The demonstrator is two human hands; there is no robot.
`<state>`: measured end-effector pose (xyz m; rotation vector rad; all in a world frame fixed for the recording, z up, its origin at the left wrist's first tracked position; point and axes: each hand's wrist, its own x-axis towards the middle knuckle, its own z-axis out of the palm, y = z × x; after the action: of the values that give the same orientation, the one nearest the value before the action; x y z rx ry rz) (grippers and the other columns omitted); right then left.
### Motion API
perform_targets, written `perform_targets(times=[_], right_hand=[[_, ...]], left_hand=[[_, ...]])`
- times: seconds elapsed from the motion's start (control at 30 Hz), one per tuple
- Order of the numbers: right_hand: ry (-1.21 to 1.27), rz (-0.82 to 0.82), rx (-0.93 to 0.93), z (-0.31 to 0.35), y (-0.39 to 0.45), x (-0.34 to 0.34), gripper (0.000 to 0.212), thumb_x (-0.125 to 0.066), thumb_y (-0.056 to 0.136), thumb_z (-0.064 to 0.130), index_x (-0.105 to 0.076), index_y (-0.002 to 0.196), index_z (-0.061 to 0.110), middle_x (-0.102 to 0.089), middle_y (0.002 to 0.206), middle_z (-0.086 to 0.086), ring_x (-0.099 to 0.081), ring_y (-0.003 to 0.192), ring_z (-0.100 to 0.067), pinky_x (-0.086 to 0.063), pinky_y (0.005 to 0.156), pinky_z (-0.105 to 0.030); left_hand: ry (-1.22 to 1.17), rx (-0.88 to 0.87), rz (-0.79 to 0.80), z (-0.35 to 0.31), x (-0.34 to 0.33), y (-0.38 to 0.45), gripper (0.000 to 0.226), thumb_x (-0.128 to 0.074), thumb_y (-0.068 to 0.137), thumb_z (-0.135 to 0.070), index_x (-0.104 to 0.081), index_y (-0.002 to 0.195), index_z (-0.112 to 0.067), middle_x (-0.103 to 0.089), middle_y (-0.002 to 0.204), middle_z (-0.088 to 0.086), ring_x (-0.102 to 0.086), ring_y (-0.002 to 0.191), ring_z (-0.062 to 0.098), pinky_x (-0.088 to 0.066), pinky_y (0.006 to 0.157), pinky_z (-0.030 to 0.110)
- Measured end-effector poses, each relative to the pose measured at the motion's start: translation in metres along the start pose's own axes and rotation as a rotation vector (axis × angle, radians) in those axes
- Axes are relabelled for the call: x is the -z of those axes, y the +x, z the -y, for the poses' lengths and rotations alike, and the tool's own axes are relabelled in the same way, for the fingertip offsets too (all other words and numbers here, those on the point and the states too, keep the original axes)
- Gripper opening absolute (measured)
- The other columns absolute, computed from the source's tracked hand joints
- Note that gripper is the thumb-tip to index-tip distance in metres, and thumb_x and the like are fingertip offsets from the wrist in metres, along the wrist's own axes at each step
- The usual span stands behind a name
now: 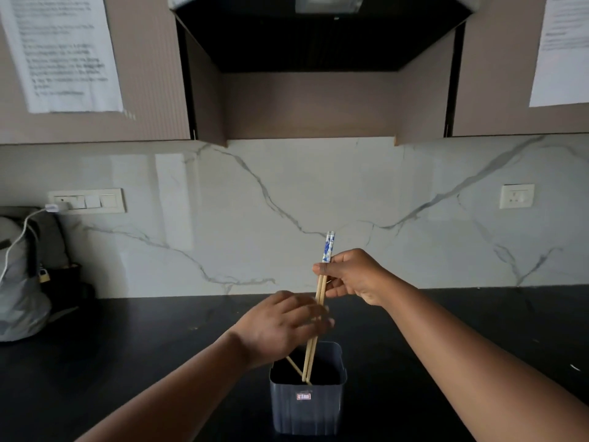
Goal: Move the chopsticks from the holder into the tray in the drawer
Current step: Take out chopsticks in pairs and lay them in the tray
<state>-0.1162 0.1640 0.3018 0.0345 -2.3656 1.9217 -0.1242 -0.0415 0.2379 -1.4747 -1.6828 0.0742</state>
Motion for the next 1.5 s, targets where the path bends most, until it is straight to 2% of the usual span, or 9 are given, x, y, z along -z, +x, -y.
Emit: perform_targets(times=[0.27,0.43,0.53,0.63,0.9,1.07,1.2,1.37,1.5], right_hand=[[0.313,0.110,-0.208,-0.001,-0.023,0.013,0.027,-0.080,0.072,0.019,-0.071,0.086,-0.003,-0.073,0.073,-0.011,-0.070,0.063,-0.018,-0.059,0.054,-0.025],[-0.110,0.027,-0.253,-0.001,-0.038,0.014,0.069,-0.063,0.083,0.055,-0.059,0.118,-0.004,-0.074,0.094,-0.012,-0.074,0.070,-0.024,-0.058,0.054,-0.029],[-0.245,-0.042,-0.065,0.000,-0.047,0.009,0.048,-0.061,0.091,0.045,-0.061,0.118,0.006,-0.069,0.099,-0.004,-0.072,0.076,-0.019,-0.062,0.065,-0.031],[-0.100,0.124,0.012,-0.004,-0.057,-0.007,0.014,-0.070,0.087,0.024,-0.074,0.097,0.015,-0.076,0.094,-0.005,-0.073,0.084,-0.019,-0.061,0.073,-0.030],[0.129,0.159,-0.120,-0.025,-0.070,-0.025,0.011,-0.074,0.082,0.006,-0.071,0.090,-0.001,-0.076,0.085,-0.016,-0.074,0.074,-0.025,-0.061,0.063,-0.033],[0.041,0.155,-0.118,-0.043,-0.072,-0.017,0.011,-0.075,0.082,0.008,-0.072,0.090,0.000,-0.076,0.083,-0.014,-0.074,0.075,-0.025,-0.061,0.066,-0.034],[-0.087,0.163,-0.133,-0.081,-0.079,-0.009,0.008,-0.074,0.084,0.011,-0.073,0.088,0.004,-0.077,0.079,-0.009,-0.074,0.073,-0.019,-0.059,0.062,-0.028],[-0.197,0.223,-0.304,-0.166,-0.094,-0.012,0.007,-0.077,0.081,0.014,-0.075,0.083,0.008,-0.075,0.075,-0.006,-0.072,0.068,-0.013,-0.060,0.065,-0.029],[-0.278,0.294,-0.399,-0.223,-0.108,-0.022,0.005,-0.077,0.081,0.017,-0.076,0.077,0.014,-0.072,0.070,-0.003,-0.070,0.065,-0.011,-0.061,0.066,-0.029]], left_hand=[[-0.103,-0.073,-0.135,-0.003,0.032,0.025,0.019,-0.069,0.087,-0.012,-0.074,0.104,-0.019,-0.071,0.114,-0.004,-0.065,0.108,0.017,-0.050,0.090,0.027],[-0.859,0.808,-0.263,0.005,0.064,0.065,0.021,-0.066,0.086,-0.011,-0.073,0.088,-0.030,-0.075,0.089,-0.008,-0.068,0.088,0.009,-0.053,0.078,0.020],[-1.260,1.247,-0.190,0.029,0.069,0.071,0.008,-0.070,0.084,-0.010,-0.074,0.086,-0.017,-0.075,0.080,0.001,-0.070,0.075,0.015,-0.056,0.066,0.020],[-1.369,1.363,-0.032,0.037,0.064,0.068,0.009,-0.071,0.083,-0.009,-0.073,0.091,-0.004,-0.075,0.080,0.009,-0.071,0.067,0.017,-0.057,0.060,0.023],[-1.499,1.454,0.253,0.030,0.043,0.066,0.019,-0.076,0.079,-0.005,-0.070,0.094,0.004,-0.074,0.082,0.013,-0.073,0.074,0.022,-0.058,0.062,0.027],[-1.403,1.351,0.397,0.024,0.025,0.054,0.031,-0.076,0.079,-0.032,-0.070,0.098,-0.008,-0.076,0.082,0.005,-0.073,0.078,0.020,-0.058,0.062,0.027],[-0.897,1.338,0.378,0.014,-0.007,0.017,0.052,-0.048,0.085,-0.067,-0.062,0.079,-0.017,-0.061,0.067,-0.003,-0.056,0.063,0.015,-0.043,0.061,0.026],[-0.474,1.466,0.324,-0.011,-0.052,-0.073,0.056,-0.038,0.090,-0.065,-0.051,0.063,-0.018,-0.056,0.062,-0.002,-0.057,0.066,0.026,-0.035,0.058,0.032],[-0.436,1.493,0.583,-0.050,-0.093,-0.129,0.055,-0.031,0.092,-0.064,-0.058,0.078,-0.018,-0.065,0.095,0.012,-0.058,0.095,0.035,-0.045,0.077,0.038]])
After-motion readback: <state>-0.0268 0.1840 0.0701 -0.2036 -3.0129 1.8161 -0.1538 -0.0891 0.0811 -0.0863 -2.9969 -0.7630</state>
